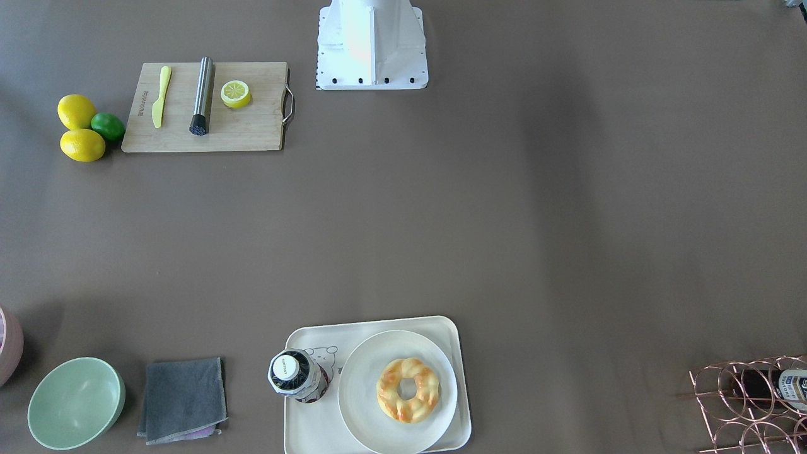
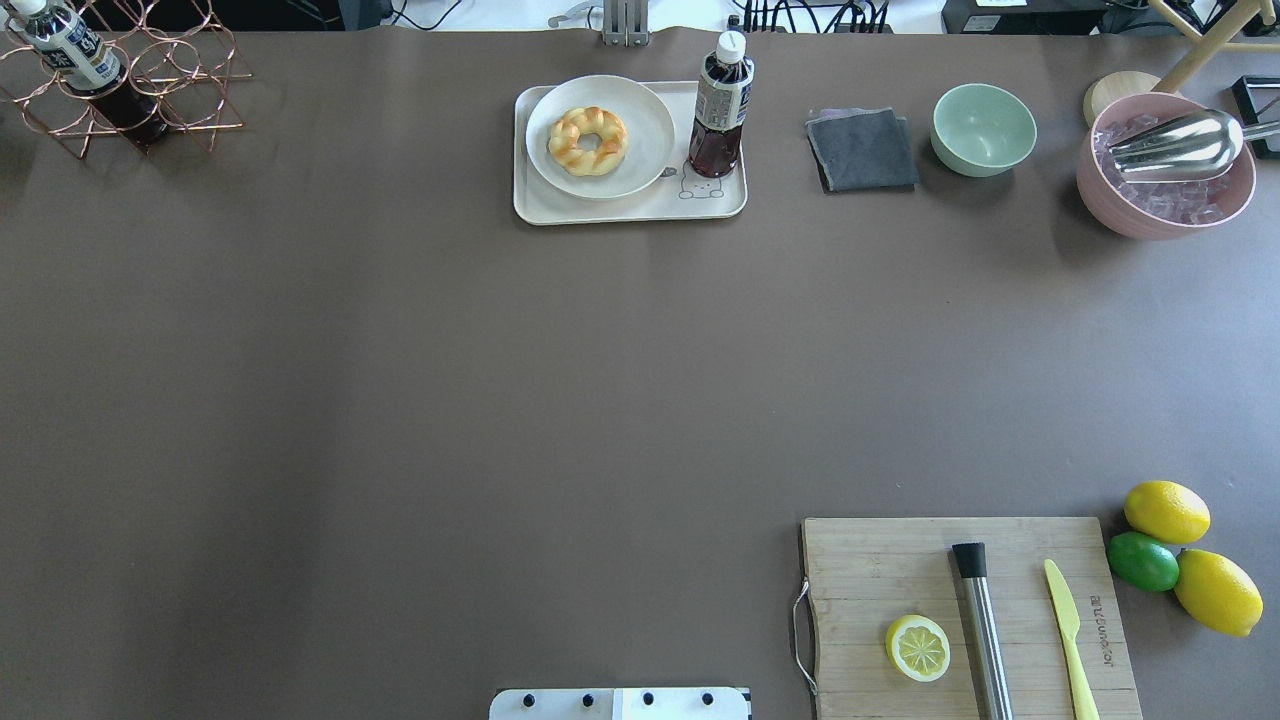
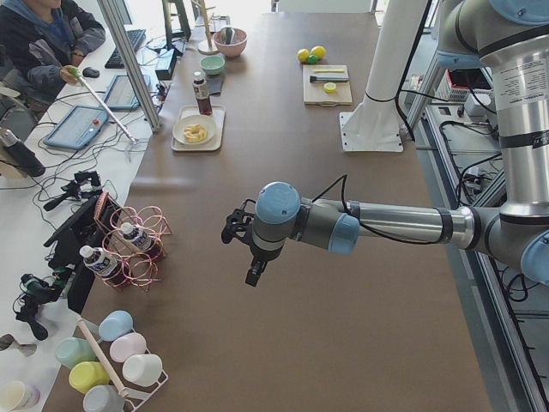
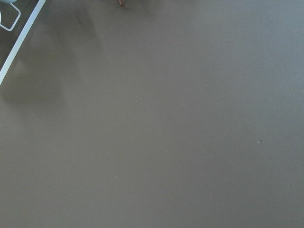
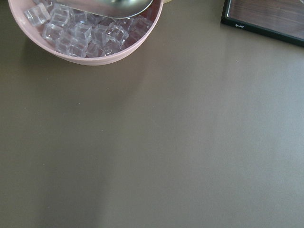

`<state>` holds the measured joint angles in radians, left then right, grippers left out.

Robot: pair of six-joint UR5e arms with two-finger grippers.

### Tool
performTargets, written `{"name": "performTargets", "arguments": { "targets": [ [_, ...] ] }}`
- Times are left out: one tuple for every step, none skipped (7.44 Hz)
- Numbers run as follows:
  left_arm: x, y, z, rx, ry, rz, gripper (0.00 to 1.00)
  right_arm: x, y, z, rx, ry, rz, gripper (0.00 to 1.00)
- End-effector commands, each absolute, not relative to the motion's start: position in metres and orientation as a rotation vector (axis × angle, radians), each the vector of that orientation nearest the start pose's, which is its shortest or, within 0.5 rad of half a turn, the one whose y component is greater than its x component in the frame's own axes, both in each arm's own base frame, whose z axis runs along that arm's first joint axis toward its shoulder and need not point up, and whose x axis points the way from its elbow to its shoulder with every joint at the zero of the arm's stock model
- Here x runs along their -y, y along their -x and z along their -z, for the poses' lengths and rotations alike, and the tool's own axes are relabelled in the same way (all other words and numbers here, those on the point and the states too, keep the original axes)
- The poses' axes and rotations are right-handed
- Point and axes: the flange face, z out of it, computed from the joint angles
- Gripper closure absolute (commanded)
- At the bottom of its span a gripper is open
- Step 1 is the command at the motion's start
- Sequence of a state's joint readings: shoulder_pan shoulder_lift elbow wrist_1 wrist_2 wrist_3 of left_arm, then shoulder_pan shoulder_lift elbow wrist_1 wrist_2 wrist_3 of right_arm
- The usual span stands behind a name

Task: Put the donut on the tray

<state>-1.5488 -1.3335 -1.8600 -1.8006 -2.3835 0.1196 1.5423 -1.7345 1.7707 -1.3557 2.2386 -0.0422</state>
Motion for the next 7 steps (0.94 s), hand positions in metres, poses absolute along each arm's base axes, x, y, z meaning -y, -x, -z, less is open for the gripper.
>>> {"name": "performTargets", "arguments": {
  "targets": [
    [0.4077,0.0523,-0.5922,-0.793,-0.309,-0.248,0.02,0.4432,-0.0588,-0.6162,0.662,-0.252,0.154,0.0],
    [0.4079,0.0525,-0.5927,-0.79,-0.312,-0.249,0.02,0.4433,-0.0588,-0.6154,0.662,-0.254,0.154,0.0],
    [0.4101,0.0527,-0.5934,-0.779,-0.31,-0.245,0.02,0.4453,-0.0588,-0.6143,0.661,-0.257,0.155,0.0],
    [0.4124,0.0536,-0.5919,-0.765,-0.314,-0.245,0.02,0.4454,-0.0588,-0.6143,0.661,-0.257,0.155,0.0],
    [0.4125,0.0536,-0.5893,-0.764,-0.32,-0.247,0.02,0.4459,-0.0588,-0.6145,0.661,-0.255,0.154,0.0],
    [0.4132,0.0536,-0.5887,-0.764,-0.322,-0.251,0.02,0.446,-0.0588,-0.6136,0.661,-0.258,0.155,0.0],
    [0.4101,0.0553,-0.5902,-0.765,-0.33,-0.251,0.02,0.446,-0.0588,-0.6136,0.661,-0.258,0.155,0.0]
  ]
}}
